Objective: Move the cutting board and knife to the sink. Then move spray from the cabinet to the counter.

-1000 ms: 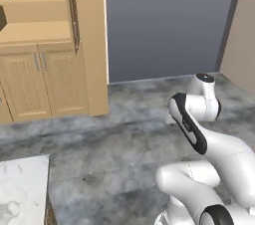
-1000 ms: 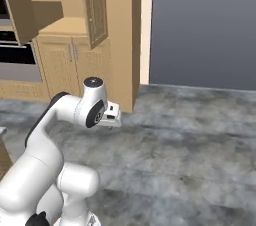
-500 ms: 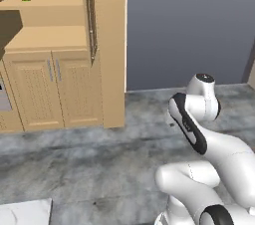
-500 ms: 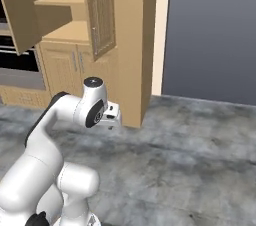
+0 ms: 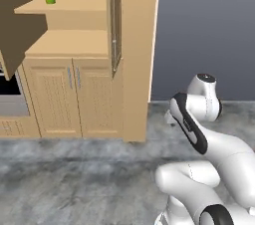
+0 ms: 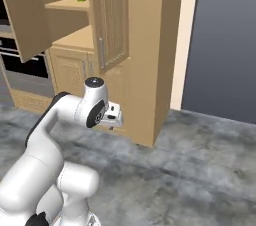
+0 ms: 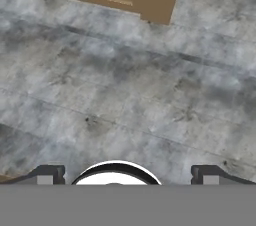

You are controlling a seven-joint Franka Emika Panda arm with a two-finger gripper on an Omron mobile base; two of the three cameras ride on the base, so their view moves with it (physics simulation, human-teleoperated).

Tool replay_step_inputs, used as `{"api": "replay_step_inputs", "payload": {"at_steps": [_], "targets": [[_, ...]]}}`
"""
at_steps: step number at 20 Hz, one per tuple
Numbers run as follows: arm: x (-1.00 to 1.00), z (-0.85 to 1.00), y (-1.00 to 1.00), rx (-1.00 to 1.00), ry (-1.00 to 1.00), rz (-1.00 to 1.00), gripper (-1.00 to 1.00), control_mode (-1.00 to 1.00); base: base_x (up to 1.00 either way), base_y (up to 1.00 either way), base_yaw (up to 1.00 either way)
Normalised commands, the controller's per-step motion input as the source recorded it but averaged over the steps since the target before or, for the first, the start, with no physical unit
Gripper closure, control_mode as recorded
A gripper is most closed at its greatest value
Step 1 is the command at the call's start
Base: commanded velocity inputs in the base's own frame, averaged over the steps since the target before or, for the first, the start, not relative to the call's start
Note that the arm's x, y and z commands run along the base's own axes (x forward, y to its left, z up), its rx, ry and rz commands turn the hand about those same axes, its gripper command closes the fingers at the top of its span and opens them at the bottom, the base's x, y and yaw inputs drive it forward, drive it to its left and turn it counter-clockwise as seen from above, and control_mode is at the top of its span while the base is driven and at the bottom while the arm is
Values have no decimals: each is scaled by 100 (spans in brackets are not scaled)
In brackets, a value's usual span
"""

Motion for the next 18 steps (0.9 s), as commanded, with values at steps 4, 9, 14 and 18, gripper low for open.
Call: {"api": "replay_step_inputs", "payload": {"at_steps": [4,9,14,18], "targets": [[0,0,0,0,0,0,-100,100,77,0,33],[0,0,0,0,0,0,-100,100,70,0,40],[0,0,0,0,0,0,-100,100,57,3,48],[0,0,0,0,0,0,-100,100,25,24,54]]}}
